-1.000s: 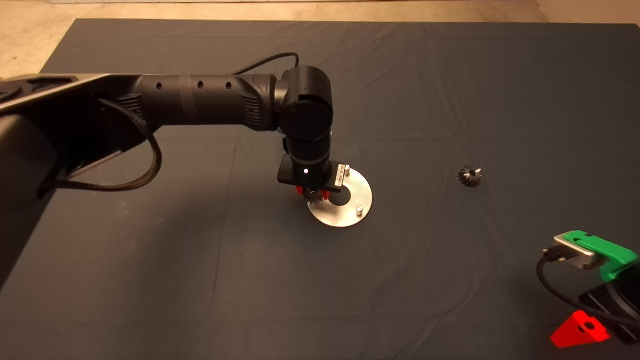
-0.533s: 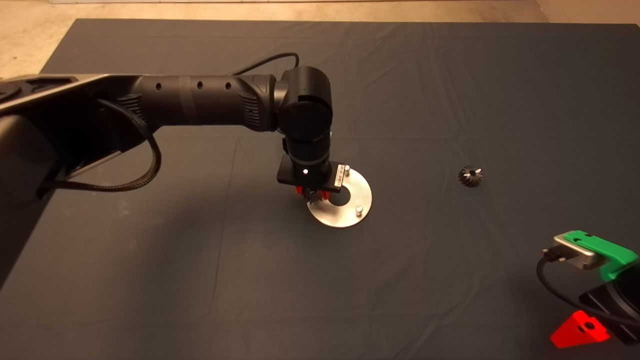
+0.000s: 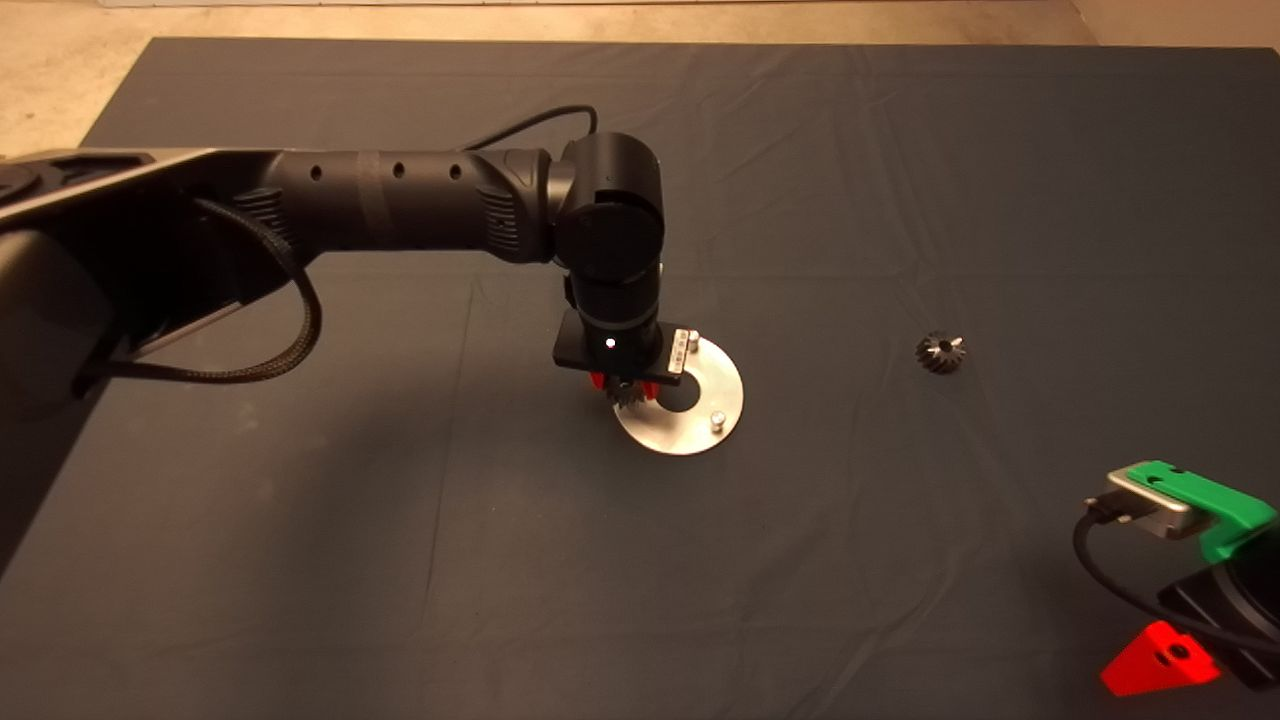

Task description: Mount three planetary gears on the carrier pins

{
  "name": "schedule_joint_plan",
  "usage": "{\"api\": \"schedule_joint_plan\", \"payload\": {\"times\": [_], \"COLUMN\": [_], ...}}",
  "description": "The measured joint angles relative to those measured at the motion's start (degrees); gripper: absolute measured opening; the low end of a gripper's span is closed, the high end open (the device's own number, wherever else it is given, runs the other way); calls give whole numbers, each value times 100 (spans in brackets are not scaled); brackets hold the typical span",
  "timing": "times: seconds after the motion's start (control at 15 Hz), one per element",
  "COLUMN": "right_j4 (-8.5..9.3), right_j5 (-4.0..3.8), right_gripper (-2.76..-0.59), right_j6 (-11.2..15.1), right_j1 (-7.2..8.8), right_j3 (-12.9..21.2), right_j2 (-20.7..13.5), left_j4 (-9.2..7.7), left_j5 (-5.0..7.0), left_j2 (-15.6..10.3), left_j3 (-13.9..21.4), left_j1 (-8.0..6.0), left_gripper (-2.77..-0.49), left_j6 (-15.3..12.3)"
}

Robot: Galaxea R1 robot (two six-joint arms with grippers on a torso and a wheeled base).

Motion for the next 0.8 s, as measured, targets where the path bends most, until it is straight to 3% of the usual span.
{"api": "schedule_joint_plan", "payload": {"times": [0.8], "right_j4": [0], "right_j5": [-1], "right_gripper": [-61], "right_j6": [0], "right_j1": [0], "right_j3": [0], "right_j2": [0], "left_j4": [4], "left_j5": [0], "left_j2": [-30], "left_j3": [22], "left_j1": [0], "left_gripper": [-241], "left_j6": [0]}}
